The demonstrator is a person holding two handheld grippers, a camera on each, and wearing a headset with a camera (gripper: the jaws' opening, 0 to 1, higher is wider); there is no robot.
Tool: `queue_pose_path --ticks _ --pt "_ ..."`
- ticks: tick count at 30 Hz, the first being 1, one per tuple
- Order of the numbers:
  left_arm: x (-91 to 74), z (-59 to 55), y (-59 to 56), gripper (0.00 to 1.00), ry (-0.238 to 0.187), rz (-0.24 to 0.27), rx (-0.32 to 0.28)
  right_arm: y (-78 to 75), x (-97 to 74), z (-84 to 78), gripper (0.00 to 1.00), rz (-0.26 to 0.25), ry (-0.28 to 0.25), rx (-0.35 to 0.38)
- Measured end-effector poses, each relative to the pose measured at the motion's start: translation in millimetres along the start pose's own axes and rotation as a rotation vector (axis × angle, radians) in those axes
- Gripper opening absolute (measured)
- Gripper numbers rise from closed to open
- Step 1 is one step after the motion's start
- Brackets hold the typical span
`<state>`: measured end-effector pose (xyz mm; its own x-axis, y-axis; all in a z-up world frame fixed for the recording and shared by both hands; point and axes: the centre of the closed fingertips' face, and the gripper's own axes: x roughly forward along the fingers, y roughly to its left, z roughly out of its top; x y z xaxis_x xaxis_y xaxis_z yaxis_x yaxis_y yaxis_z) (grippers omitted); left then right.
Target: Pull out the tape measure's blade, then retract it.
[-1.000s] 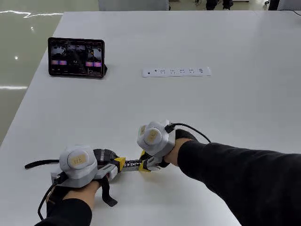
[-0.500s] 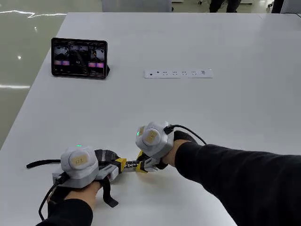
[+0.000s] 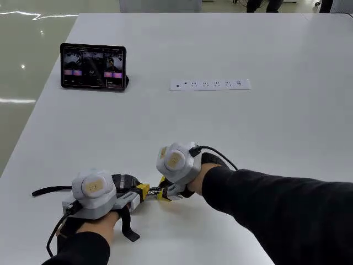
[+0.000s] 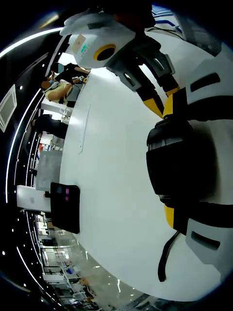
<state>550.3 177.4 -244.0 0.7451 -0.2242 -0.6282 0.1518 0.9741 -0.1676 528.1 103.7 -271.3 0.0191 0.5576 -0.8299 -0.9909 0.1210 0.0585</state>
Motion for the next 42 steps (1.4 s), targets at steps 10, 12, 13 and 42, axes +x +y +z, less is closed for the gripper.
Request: queue_pose_path --ticks 10,12,13,42 --pt "0.2 0.5 0.0 0.63 0.006 -0.003 -0.007 0.2 2.5 4.8 0.1 0.003 -0.006 0.011" --pt "-0.1 0.6 -0.2 0.63 0.006 -0.003 -0.008 0.4 3.1 5.6 0.1 0.003 -0.008 0.017" --pt "-0.1 0.8 -0.3 0.63 0.006 -0.004 -0.008 0.9 3.6 6.3 0.1 0.004 -0.012 0.018" --pt "-0.6 0.3 -0.2 0.63 0.006 -0.009 -0.015 4.3 10.5 16.4 0.1 0.009 -0.053 0.002"
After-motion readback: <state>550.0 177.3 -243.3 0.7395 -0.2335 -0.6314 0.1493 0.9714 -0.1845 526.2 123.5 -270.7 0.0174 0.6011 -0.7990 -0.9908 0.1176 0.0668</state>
